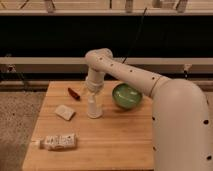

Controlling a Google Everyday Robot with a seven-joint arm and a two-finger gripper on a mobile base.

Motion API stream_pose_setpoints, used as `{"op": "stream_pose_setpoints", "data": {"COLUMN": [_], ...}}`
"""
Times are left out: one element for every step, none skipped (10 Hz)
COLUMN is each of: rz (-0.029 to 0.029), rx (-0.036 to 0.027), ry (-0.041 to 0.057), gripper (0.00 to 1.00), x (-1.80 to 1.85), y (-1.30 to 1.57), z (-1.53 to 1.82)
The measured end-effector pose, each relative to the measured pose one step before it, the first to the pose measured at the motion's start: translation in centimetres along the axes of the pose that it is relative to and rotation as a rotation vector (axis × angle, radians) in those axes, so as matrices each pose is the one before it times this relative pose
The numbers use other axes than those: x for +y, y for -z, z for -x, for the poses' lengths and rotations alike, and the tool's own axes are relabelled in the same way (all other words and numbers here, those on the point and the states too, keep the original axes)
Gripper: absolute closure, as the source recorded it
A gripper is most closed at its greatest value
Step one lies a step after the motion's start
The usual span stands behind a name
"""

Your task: Place the ceramic cup over the eraser

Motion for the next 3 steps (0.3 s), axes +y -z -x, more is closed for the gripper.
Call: {"op": "stream_pose_setpoints", "data": {"rz": [0.00265, 0.00507, -0.00561], "rx": [-0.00011, -0.00416, -0.00047], "ry": [0.00612, 0.00713, -0.00048], "gripper": [0.2, 0.2, 0.2], "x": [0.142, 0.202, -0.034], "y": [0.007, -0.321, 0.021], "z": [0.001, 0.147, -0.091]}}
